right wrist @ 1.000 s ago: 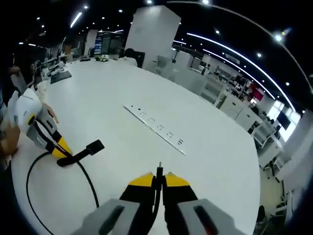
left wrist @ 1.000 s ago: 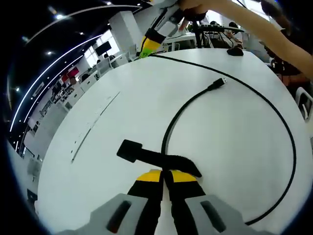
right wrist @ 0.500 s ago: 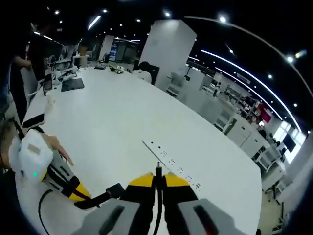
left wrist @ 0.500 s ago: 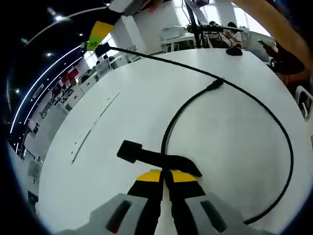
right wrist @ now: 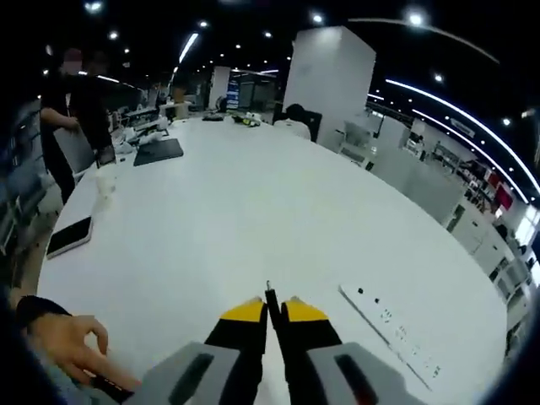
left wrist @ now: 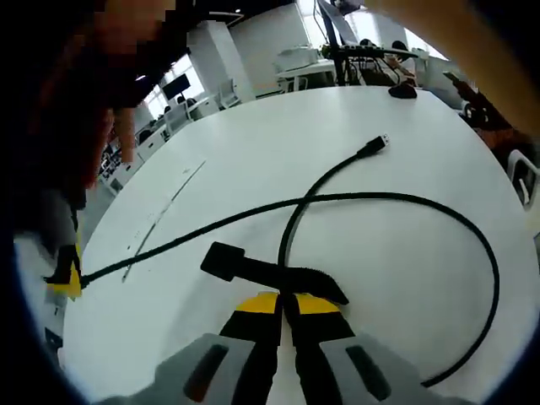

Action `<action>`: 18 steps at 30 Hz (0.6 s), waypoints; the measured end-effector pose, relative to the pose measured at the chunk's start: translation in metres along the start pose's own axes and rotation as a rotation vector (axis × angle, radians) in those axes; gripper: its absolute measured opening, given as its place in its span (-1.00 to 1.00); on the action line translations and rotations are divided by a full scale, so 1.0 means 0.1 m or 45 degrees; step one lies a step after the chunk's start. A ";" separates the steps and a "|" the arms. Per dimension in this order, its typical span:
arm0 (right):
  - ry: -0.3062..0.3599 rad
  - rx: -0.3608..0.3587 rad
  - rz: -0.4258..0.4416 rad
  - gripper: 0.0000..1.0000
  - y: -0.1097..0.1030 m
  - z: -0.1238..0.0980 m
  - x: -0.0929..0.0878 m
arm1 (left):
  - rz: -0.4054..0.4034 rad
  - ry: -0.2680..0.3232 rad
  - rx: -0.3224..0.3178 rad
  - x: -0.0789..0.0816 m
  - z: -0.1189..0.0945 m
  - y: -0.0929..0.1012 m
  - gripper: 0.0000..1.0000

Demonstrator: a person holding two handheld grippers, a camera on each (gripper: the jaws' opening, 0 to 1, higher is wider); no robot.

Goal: Find the charging cable on the desk, coil it up and secure with Velcro.

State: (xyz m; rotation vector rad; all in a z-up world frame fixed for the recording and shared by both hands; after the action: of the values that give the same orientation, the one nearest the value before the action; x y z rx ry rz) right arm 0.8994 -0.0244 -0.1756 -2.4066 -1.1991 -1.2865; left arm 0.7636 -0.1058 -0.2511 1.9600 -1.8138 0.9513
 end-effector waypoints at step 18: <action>-0.094 0.211 0.192 -0.81 -0.32 0.41 -0.47 | -0.029 0.059 -0.029 0.00 -0.01 -0.01 -0.88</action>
State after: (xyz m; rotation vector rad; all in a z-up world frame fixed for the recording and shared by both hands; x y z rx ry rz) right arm 0.8878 -0.0102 -0.2437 -2.3909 -1.0722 -1.0218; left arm 0.7644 -0.1048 -0.2499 1.9246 -1.7658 0.9572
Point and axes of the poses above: the point that each gripper's makers call its tool centre point, and the gripper's own axes: z roughly forward along the fingers, y roughly to its right, x roughly out of its top, the point moved 2 cm from there along -z, roughly backward along the fingers, and after that the axes turned 5 degrees about -x, right-handed, at the moved point
